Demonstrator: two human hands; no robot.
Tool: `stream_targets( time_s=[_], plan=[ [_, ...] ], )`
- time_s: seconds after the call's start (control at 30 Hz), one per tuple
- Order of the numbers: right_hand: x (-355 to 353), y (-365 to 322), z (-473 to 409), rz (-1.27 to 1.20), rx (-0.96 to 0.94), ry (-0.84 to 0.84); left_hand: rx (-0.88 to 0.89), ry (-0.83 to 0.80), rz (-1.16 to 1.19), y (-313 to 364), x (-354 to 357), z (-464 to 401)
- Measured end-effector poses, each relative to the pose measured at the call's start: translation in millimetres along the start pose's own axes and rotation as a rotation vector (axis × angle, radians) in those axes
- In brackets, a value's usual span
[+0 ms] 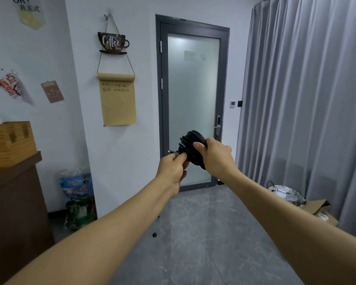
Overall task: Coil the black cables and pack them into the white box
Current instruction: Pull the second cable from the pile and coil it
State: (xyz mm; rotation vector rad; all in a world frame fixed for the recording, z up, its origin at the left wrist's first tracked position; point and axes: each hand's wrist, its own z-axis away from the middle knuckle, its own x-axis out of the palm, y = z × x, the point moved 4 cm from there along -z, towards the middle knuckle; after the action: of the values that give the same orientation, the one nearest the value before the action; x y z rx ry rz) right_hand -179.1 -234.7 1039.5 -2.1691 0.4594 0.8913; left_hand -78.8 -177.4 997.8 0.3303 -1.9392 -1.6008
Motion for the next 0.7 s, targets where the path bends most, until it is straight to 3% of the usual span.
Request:
stream_targets(
  time_s=[0.17,0.43,0.7],
  plan=[
    [7.0,-2.8,2.1,-0.084,-0.135,-0.184,0.003,0.021,-0.004,5.1,-12.1,-3.9],
    [13.4,2.4,-7.1,0.030,-0.205,-0.098,0.009,-0.001,-0.075,6.3,-21.1,-4.4],
    [10.8,-13.7,-11.7,-0.098,-0.221,-0.128,-0.006,0.021,-0.029,10.0,-18.3,-5.2]
  ],
)
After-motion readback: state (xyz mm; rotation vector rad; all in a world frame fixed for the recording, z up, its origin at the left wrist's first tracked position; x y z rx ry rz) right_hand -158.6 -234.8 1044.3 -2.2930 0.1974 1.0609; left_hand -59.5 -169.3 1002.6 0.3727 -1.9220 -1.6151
